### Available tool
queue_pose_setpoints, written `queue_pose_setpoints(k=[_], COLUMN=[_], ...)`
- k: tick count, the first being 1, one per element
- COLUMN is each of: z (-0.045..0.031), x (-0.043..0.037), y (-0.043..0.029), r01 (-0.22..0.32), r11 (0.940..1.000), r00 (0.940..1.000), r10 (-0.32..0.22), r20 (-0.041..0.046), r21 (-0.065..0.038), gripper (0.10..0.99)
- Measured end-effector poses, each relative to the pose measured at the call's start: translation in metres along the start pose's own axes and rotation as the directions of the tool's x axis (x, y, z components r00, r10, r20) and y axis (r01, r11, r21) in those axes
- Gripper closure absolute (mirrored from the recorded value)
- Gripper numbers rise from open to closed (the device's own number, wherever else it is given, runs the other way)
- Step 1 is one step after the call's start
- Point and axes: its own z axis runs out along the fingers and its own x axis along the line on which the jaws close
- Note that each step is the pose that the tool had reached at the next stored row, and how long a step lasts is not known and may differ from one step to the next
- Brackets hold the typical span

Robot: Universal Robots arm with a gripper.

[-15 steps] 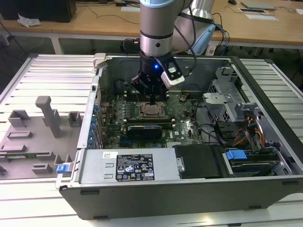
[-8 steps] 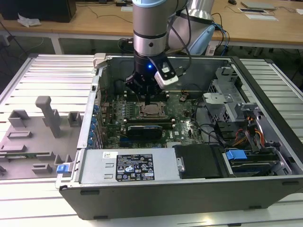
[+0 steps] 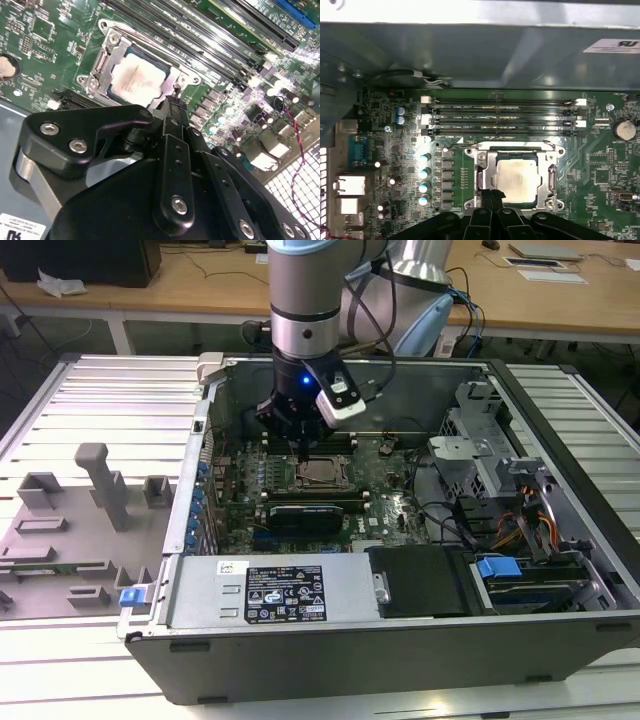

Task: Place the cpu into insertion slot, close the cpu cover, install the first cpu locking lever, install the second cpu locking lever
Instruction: 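Install the first cpu locking lever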

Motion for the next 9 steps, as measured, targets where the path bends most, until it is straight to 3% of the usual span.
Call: queue_pose_setpoints(k=[5, 9], z=[-0.0093, -0.0114], x=[0.0000, 0.0011], y=[0.0001, 0.0001], r01=[0.000, 0.000], r11=[1.0000, 1.0000], r00=[1.0000, 1.0000], r10=[0.000, 0.000], r20=[0.0013, 0.0017], r21=[0.000, 0.000], gripper=[0.980, 0.980])
